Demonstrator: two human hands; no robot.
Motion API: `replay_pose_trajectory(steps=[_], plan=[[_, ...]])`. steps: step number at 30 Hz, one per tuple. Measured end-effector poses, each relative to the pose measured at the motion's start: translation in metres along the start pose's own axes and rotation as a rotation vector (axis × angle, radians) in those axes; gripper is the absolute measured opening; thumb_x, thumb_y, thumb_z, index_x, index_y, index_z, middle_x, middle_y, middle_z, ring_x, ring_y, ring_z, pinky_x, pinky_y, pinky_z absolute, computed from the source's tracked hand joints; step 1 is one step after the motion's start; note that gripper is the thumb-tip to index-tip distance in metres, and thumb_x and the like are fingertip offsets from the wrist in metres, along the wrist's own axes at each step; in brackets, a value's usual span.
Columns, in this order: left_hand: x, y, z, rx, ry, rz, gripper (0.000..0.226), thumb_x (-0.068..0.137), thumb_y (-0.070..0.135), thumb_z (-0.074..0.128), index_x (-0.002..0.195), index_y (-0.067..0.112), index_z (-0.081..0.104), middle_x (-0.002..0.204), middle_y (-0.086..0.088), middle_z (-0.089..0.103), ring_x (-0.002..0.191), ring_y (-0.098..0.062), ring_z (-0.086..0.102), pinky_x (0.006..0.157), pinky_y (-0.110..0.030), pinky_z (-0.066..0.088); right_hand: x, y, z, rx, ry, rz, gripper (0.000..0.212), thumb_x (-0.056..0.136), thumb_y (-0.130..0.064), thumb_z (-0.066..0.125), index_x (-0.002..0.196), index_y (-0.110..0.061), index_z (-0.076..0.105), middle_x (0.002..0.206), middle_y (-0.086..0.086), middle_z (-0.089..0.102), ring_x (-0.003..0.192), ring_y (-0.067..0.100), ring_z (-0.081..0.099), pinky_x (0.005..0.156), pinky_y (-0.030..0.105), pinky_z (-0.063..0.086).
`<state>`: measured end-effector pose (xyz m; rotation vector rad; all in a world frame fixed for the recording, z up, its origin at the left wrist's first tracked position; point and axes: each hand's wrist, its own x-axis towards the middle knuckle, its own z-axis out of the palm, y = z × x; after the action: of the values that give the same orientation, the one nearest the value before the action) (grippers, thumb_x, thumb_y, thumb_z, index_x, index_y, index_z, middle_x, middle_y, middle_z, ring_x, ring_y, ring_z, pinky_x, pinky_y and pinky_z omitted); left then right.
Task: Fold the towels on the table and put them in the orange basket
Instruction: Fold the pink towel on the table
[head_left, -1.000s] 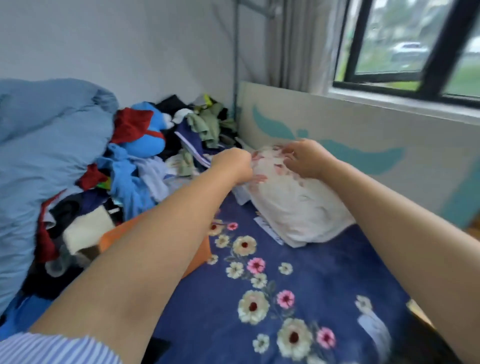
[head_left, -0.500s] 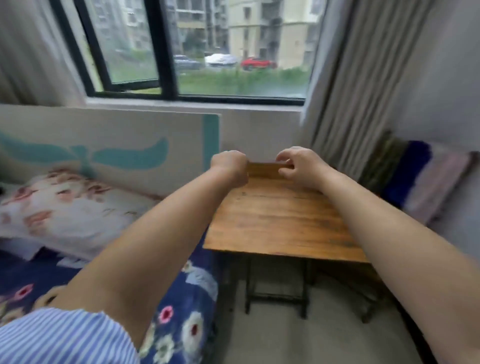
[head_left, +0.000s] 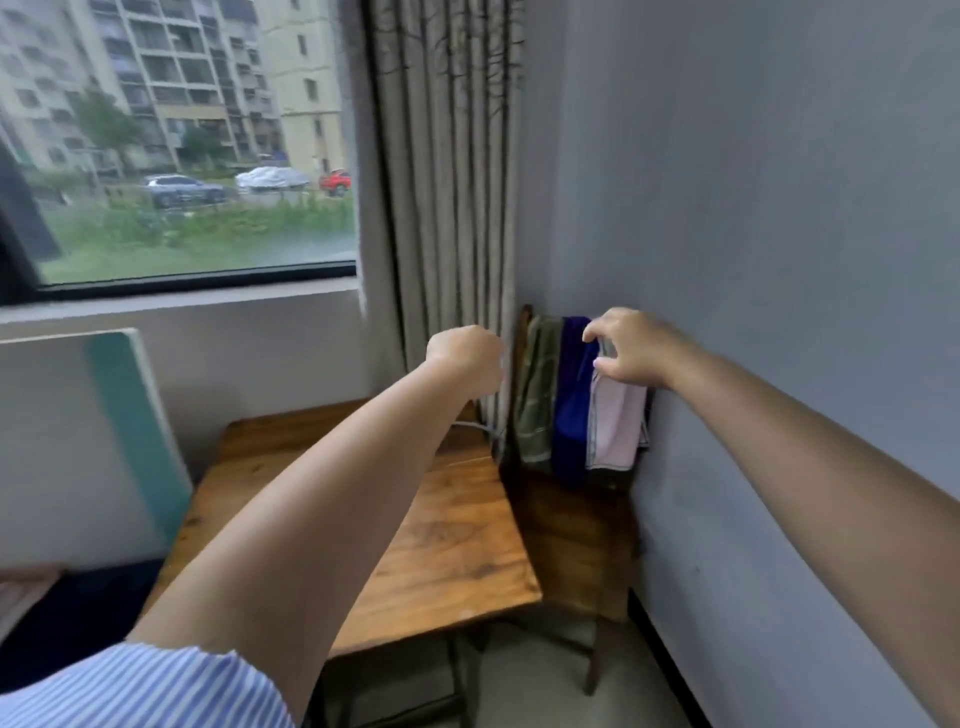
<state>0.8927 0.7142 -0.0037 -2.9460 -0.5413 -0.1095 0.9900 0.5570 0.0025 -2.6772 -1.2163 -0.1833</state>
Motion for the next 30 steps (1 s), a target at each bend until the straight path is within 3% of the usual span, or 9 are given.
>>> replay_pose_trajectory(steps=[5, 11, 17, 20, 23, 27, 30], plan=[[0.08, 0.029, 0.015, 0.03, -0.033, 0.009, 0.029, 0.095, 0.013, 0.04, 0.117, 0.009, 0.058, 0.122, -0.009, 0.058, 0.11, -0.028, 0.057, 0.07, -0.031, 0.04, 0.04, 0.082, 0.006, 0.014, 0.002, 0.107, 0.034, 0.089, -0.014, 0.047, 0.122, -0.009, 0.055, 0.127, 0.014, 0.052, 0.115, 0.031, 0.051, 0.096, 0.038, 0.043], [0.201, 0.04, 0.034, 0.135, -0.07, 0.087, 0.032, 0.093, 0.01, 0.039, 0.121, 0.009, 0.056, 0.125, -0.007, 0.057, 0.113, -0.027, 0.056, 0.072, -0.031, 0.042, 0.118, 0.159, 0.042, 0.083, -0.009, 0.234, 0.032, 0.092, -0.01, 0.041, 0.119, -0.004, 0.057, 0.123, 0.018, 0.056, 0.112, 0.03, 0.053, 0.089, 0.03, 0.041], [0.317, 0.05, 0.058, 0.047, -0.107, 0.171, 0.032, 0.095, 0.014, 0.036, 0.118, 0.009, 0.058, 0.122, -0.007, 0.059, 0.109, -0.027, 0.058, 0.072, -0.032, 0.044, 0.194, 0.223, 0.079, 0.082, -0.059, 0.333, 0.023, 0.087, -0.008, 0.046, 0.1, 0.0, 0.063, 0.111, 0.019, 0.064, 0.099, 0.03, 0.059, 0.074, 0.03, 0.043], [0.364, 0.065, 0.074, -0.06, -0.123, 0.197, 0.032, 0.096, 0.02, 0.038, 0.115, 0.006, 0.059, 0.122, -0.009, 0.059, 0.11, -0.028, 0.057, 0.076, -0.032, 0.045, 0.227, 0.258, 0.096, 0.056, -0.073, 0.345, 0.025, 0.087, -0.011, 0.047, 0.102, -0.002, 0.065, 0.113, 0.018, 0.064, 0.101, 0.03, 0.06, 0.08, 0.032, 0.047], [0.402, 0.086, 0.098, -0.134, -0.157, 0.208, 0.032, 0.096, 0.024, 0.039, 0.112, 0.006, 0.06, 0.119, -0.011, 0.061, 0.107, -0.028, 0.058, 0.08, -0.034, 0.048, 0.253, 0.29, 0.115, 0.016, -0.118, 0.368, 0.025, 0.088, -0.013, 0.047, 0.102, -0.001, 0.064, 0.112, 0.017, 0.062, 0.102, 0.028, 0.058, 0.074, 0.029, 0.042], [0.446, 0.116, 0.134, -0.26, -0.179, 0.143, 0.034, 0.097, 0.031, 0.04, 0.104, 0.005, 0.062, 0.109, -0.011, 0.064, 0.1, -0.026, 0.061, 0.076, -0.033, 0.047, 0.294, 0.335, 0.139, -0.162, -0.115, 0.332, 0.026, 0.091, -0.018, 0.043, 0.105, -0.006, 0.061, 0.113, 0.012, 0.06, 0.108, 0.025, 0.053, 0.07, 0.025, 0.026], [0.468, 0.134, 0.16, -0.318, -0.209, 0.024, 0.036, 0.098, 0.032, 0.039, 0.104, 0.004, 0.061, 0.109, -0.011, 0.064, 0.1, -0.025, 0.06, 0.071, -0.03, 0.043, 0.325, 0.361, 0.156, -0.259, -0.155, 0.258, 0.027, 0.092, -0.019, 0.041, 0.107, -0.006, 0.059, 0.117, 0.011, 0.058, 0.111, 0.024, 0.05, 0.072, 0.028, 0.027]])
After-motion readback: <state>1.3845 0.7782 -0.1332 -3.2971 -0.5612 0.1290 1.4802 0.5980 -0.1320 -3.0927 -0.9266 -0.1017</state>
